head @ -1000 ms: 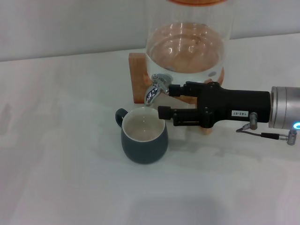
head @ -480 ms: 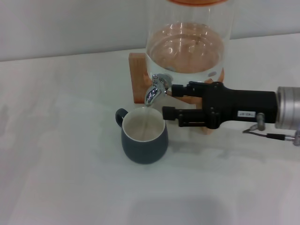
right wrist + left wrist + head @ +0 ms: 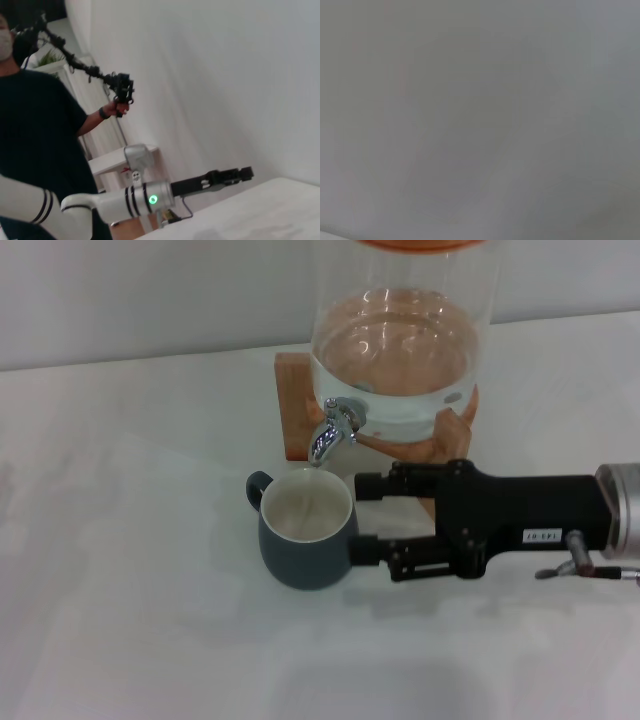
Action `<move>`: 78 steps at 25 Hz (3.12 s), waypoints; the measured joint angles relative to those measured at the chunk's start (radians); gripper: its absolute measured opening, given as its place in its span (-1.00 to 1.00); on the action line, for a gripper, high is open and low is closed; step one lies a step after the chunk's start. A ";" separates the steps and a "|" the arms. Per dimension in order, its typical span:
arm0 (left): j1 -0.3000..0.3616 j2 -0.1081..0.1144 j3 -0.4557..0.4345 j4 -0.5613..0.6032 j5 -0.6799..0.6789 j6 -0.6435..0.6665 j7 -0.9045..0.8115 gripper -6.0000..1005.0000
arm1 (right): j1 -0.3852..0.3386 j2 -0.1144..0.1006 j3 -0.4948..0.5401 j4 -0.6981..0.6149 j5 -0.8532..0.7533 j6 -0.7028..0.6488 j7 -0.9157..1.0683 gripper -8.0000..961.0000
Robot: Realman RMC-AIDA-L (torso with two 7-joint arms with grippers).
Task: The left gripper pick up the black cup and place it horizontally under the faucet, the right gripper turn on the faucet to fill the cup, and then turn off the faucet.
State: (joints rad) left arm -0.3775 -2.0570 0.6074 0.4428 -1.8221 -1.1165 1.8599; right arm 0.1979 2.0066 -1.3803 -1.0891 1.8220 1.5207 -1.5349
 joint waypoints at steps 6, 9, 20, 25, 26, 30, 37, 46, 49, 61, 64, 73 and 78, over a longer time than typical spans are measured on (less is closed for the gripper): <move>0.002 0.000 0.002 0.004 0.000 -0.012 0.002 -0.22 | 0.003 0.000 -0.026 0.012 0.001 -0.001 -0.019 0.68; -0.002 0.001 0.007 0.005 0.006 -0.023 0.002 -0.22 | 0.008 0.001 -0.032 0.012 0.008 -0.011 -0.019 0.68; -0.013 0.005 0.004 0.014 0.006 -0.038 0.001 -0.22 | 0.025 0.003 -0.079 0.005 0.037 -0.039 -0.021 0.68; -0.013 0.005 0.008 0.028 0.007 -0.046 -0.002 -0.22 | 0.032 0.003 -0.084 0.004 0.037 -0.039 -0.021 0.68; -0.013 0.005 0.008 0.029 0.007 -0.049 -0.002 -0.22 | 0.033 0.003 -0.084 0.004 0.038 -0.040 -0.021 0.68; -0.013 0.004 0.009 0.030 0.006 -0.066 0.000 -0.22 | 0.035 0.004 -0.084 0.006 0.037 -0.048 -0.021 0.68; -0.013 0.002 0.005 0.031 0.001 -0.106 0.005 -0.22 | 0.035 0.004 -0.083 0.010 0.037 -0.069 -0.021 0.68; -0.005 0.000 0.002 0.031 -0.028 -0.122 0.007 -0.22 | 0.035 0.004 -0.103 0.014 0.077 -0.141 -0.020 0.68; -0.004 0.002 0.001 0.031 -0.028 -0.123 0.007 -0.22 | 0.035 0.005 -0.120 0.012 0.087 -0.158 -0.021 0.68; -0.003 0.005 0.002 0.031 -0.027 -0.126 0.008 -0.22 | 0.016 0.004 -0.147 -0.017 0.089 -0.278 -0.021 0.68; -0.003 0.005 0.002 0.031 -0.026 -0.125 0.008 -0.22 | 0.011 0.004 -0.150 -0.031 0.087 -0.291 -0.021 0.68; -0.003 0.007 0.001 0.031 -0.026 -0.119 0.009 -0.22 | 0.011 0.003 -0.141 -0.034 0.087 -0.292 -0.022 0.68; -0.006 0.009 0.002 0.031 -0.026 -0.118 0.009 -0.22 | 0.011 0.002 -0.129 -0.034 0.080 -0.292 -0.024 0.68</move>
State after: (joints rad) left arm -0.3836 -2.0481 0.6090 0.4740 -1.8485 -1.2348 1.8684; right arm 0.2087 2.0090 -1.5089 -1.1229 1.9023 1.2285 -1.5593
